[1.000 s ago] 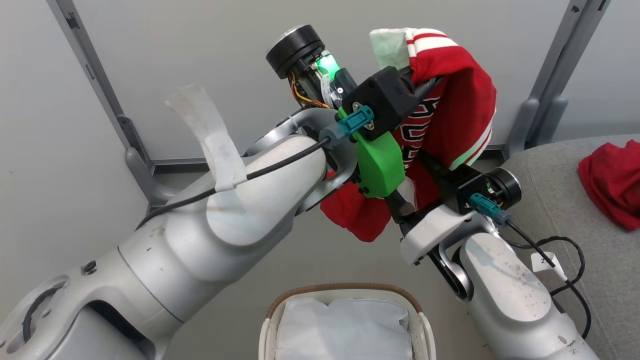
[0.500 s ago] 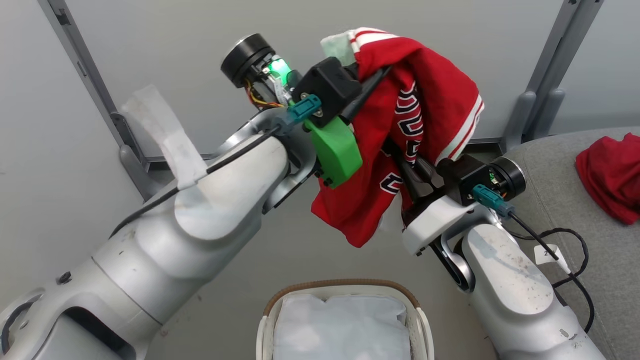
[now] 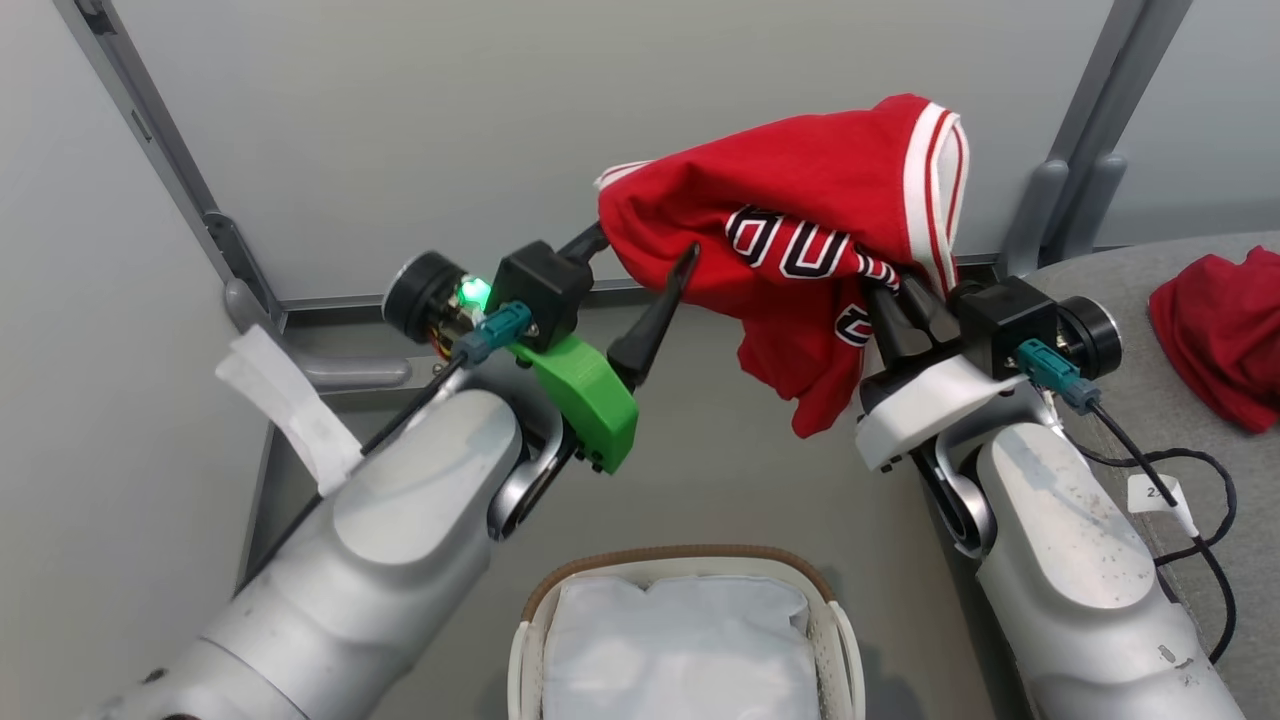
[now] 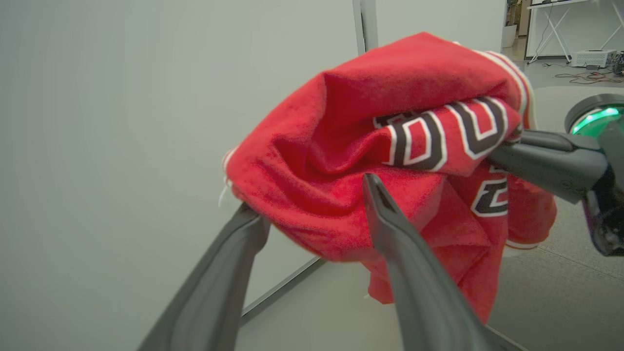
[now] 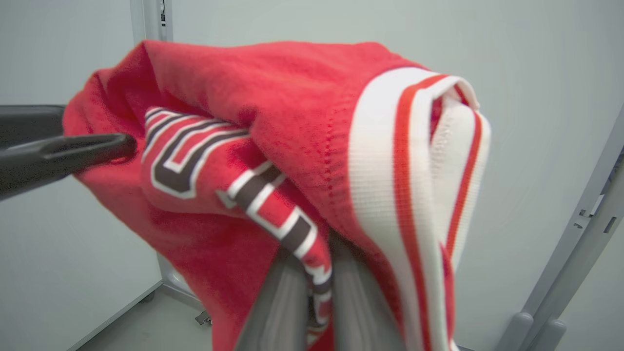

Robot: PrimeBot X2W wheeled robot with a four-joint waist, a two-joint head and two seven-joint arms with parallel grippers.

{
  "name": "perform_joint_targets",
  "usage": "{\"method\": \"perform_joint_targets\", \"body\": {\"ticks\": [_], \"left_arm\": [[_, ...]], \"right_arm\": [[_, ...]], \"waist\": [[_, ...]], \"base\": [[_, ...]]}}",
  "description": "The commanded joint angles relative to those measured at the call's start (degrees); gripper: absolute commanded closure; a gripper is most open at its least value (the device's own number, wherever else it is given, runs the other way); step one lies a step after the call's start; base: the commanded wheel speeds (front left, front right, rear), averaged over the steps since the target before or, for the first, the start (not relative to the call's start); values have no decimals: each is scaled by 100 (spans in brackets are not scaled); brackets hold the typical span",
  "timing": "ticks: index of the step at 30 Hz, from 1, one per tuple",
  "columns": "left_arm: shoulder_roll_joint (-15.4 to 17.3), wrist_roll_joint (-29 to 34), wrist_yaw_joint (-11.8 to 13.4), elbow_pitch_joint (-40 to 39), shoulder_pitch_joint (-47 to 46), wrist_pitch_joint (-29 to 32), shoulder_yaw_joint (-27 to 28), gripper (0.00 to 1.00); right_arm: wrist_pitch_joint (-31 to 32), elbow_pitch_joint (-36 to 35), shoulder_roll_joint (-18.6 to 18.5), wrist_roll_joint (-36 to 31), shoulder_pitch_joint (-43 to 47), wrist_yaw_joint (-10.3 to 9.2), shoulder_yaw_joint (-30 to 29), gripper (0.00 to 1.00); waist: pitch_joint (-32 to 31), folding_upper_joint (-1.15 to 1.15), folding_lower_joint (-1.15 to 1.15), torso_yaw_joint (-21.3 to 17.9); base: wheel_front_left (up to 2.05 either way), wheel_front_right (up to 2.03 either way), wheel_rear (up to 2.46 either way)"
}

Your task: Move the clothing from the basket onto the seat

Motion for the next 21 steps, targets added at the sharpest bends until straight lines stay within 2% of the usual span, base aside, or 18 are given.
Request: {"method": "perform_joint_targets", "body": {"ticks": [1, 9, 21], "left_arm": [[-59, -65, 21, 73, 233, -54, 43, 0], [-233, 87, 159, -37, 1169, -91, 578, 0], [-479, 721, 50, -442, 2405, -89, 1529, 0]], "right_arm": [[-11, -24, -23, -59, -30, -7, -99, 100], [-11, -31, -24, -294, 65, -6, -597, 100], [-11, -120, -22, -537, 304, -6, -1193, 100]], "waist": [[14, 0, 0, -5], [61, 0, 0, -41], [160, 0, 0, -109]], "base": [[0, 0, 0], [0, 0, 0], [0, 0, 0]]}}
